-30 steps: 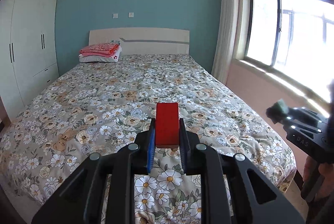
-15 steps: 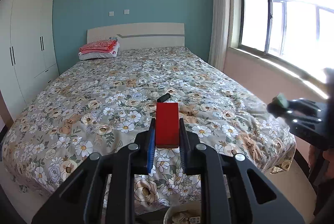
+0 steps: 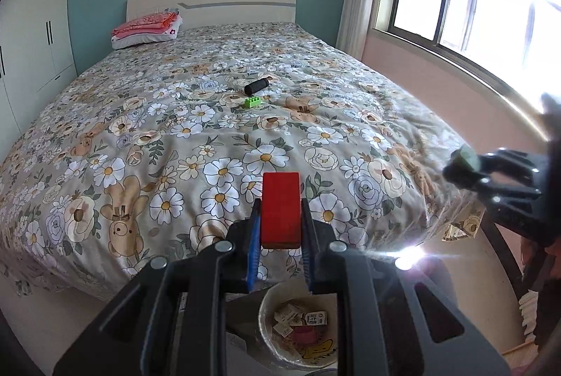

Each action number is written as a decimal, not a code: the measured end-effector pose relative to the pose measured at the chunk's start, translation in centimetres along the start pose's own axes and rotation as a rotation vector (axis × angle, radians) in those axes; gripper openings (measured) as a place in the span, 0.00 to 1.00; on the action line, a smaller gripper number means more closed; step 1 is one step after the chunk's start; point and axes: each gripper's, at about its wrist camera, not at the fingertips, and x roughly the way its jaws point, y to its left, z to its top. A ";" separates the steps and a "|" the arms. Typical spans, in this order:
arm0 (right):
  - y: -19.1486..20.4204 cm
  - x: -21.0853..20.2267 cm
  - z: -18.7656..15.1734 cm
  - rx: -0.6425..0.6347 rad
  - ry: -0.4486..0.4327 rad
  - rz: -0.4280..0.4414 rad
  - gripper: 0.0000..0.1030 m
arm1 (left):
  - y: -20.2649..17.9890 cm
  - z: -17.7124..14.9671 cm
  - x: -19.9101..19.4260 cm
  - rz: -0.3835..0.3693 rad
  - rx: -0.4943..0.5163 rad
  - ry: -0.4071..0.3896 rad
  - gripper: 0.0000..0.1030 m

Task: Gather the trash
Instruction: 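Carry the red and green blocks over the wastebasket with both tools, then open both tools to drop the red and green blocks into the wastebasket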

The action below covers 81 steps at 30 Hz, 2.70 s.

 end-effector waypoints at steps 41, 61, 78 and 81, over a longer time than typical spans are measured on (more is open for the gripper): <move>7.4 27.8 -22.7 0.130 0.808 0.232 0.30 | -0.1 -21.9 26.2 -0.110 -0.159 0.752 0.22; 8.7 35.6 -27.0 0.216 1.049 0.262 0.30 | 0.6 -25.7 32.5 -0.159 -0.288 0.950 0.22; 8.4 35.3 -28.0 0.217 1.058 0.258 0.51 | 0.7 -25.9 32.2 -0.134 -0.262 0.950 0.50; 8.5 35.3 -27.9 0.209 1.055 0.250 0.51 | 0.6 -25.9 32.2 -0.131 -0.256 0.946 0.50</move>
